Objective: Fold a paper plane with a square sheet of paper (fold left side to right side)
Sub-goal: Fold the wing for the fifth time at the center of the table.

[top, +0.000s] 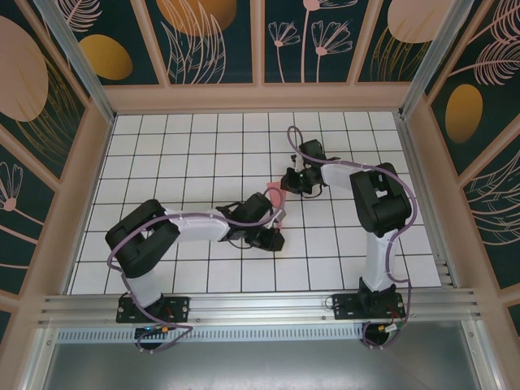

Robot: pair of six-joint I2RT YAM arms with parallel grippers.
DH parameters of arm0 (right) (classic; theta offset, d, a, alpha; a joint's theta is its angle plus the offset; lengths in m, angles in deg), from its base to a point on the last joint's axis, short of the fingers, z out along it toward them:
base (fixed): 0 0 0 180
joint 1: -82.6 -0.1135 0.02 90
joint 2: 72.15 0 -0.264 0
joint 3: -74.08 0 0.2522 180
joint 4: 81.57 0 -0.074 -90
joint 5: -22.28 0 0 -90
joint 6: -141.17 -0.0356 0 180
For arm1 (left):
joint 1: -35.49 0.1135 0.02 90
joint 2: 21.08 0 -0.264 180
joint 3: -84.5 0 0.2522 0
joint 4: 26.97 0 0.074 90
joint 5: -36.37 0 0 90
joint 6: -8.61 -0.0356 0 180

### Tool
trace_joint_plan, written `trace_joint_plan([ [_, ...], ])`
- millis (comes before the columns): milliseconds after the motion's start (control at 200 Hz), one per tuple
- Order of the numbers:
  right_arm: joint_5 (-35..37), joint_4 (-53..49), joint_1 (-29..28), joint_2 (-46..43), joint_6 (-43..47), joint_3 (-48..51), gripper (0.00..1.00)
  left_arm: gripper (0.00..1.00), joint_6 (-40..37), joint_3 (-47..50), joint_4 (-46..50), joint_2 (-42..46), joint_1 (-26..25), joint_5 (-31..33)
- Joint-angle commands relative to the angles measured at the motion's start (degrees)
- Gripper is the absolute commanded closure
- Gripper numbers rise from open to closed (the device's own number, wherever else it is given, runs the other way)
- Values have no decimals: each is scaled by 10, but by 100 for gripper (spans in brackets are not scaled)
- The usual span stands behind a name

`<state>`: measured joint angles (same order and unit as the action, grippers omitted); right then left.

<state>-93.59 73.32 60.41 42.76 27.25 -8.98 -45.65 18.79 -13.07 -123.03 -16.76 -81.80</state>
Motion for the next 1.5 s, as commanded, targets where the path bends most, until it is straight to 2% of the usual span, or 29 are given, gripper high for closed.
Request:
trace_joint_plan([
  [0, 48, -7, 7, 23, 10, -3, 89, 84, -7, -27, 3, 15, 26, -18],
  [145, 47, -7, 6, 24, 9, -2, 89, 84, -15, -67, -8, -14, 48, -22],
  [410, 48, -12, 7, 22, 11, -4, 89, 84, -37, -135, -6, -101, 58, -29],
  [731, 49, -17, 6, 23, 12, -8, 89, 84, -29, -99, -19, -129, 57, -29],
  [1111, 43, -17, 6, 22, 15, -16, 89, 83, -17, -28, -41, -96, 30, -48],
  [1296, 28, -5, 6, -3, 16, -21, 88, 83, -14, -22, -45, -34, 32, -46],
  [1391, 33, -15, 6, -22, 28, -40, 86, 85, -19, -19, -40, 19, 43, -24],
  [1491, 57, -44, 5, -46, 46, -71, 78, 86, -31, -8, -20, 86, 61, 33],
])
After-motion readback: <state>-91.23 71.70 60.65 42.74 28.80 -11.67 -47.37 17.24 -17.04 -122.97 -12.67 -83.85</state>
